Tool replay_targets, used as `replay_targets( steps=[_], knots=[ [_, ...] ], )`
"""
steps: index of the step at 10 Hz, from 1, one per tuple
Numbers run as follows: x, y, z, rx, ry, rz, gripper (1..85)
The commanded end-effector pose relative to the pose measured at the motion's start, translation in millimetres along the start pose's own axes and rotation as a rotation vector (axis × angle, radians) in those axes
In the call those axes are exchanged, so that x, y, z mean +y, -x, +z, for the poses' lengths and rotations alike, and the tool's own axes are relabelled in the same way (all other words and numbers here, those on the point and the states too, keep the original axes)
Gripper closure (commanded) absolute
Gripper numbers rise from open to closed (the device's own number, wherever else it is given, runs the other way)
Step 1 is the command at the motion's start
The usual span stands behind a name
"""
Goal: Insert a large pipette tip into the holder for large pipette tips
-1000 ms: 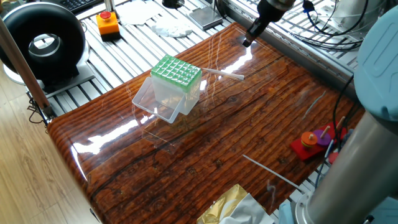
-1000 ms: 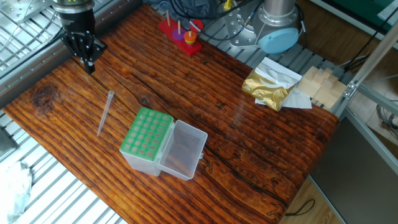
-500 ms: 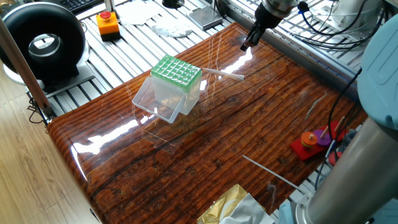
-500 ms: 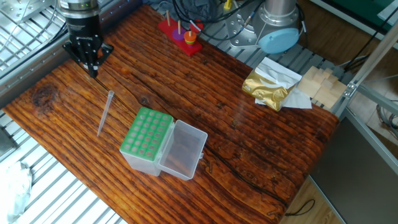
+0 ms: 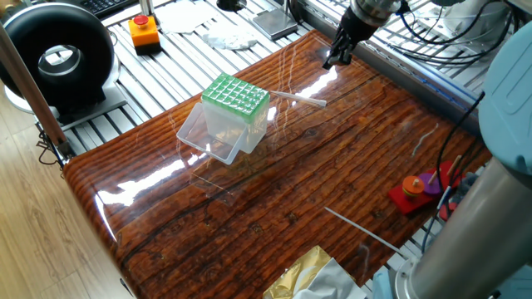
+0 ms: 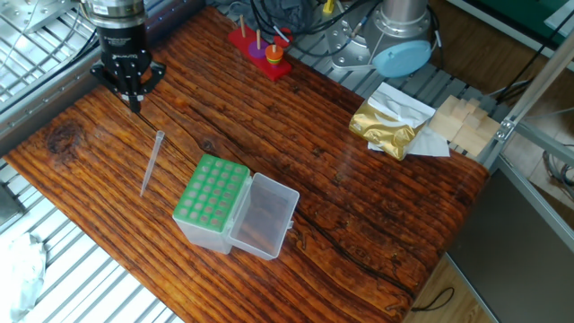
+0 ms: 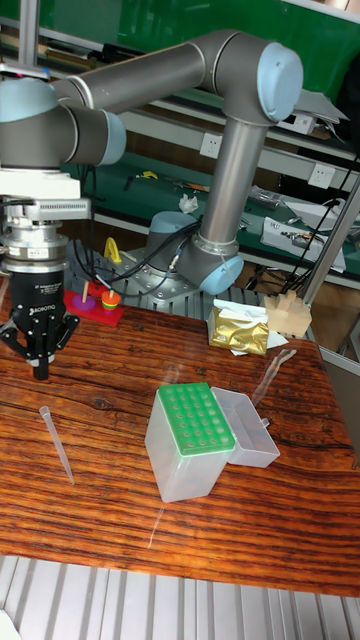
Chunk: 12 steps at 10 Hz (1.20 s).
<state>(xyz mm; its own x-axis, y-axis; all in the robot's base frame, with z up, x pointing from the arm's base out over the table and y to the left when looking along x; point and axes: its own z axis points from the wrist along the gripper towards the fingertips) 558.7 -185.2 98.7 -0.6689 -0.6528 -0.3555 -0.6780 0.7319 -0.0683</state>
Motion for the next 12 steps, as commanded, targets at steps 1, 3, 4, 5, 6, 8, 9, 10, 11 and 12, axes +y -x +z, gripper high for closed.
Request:
replay_targets(
  steps=[1,3,4,5,6,8,9,10,11,12],
  knots=[
    [-1.8,-2.1,3.7,-0.024,0.000,0.019,84.7],
    [-1.1,-1.1,6.0,-0.016,0.006,0.079,84.7],
    [-3.2,4.3,8.3,-0.031,-0.006,0.089,84.7],
    [-0.8,6.3,12.3,-0.034,-0.006,0.097,84.7],
    [-1.9,6.0,15.8,-0.033,-0.015,0.095,84.7],
    [3.2,13.4,26.7,-0.068,0.012,0.127,84.7],
    [1.4,13.6,31.5,-0.072,0.007,0.123,84.7],
    [0.4,14.7,34.8,-0.076,0.001,0.124,84.7],
    [-0.4,13.8,36.3,-0.073,-0.004,0.125,84.7],
    [-1.5,11.8,35.5,-0.065,-0.009,0.125,84.7]
  ],
)
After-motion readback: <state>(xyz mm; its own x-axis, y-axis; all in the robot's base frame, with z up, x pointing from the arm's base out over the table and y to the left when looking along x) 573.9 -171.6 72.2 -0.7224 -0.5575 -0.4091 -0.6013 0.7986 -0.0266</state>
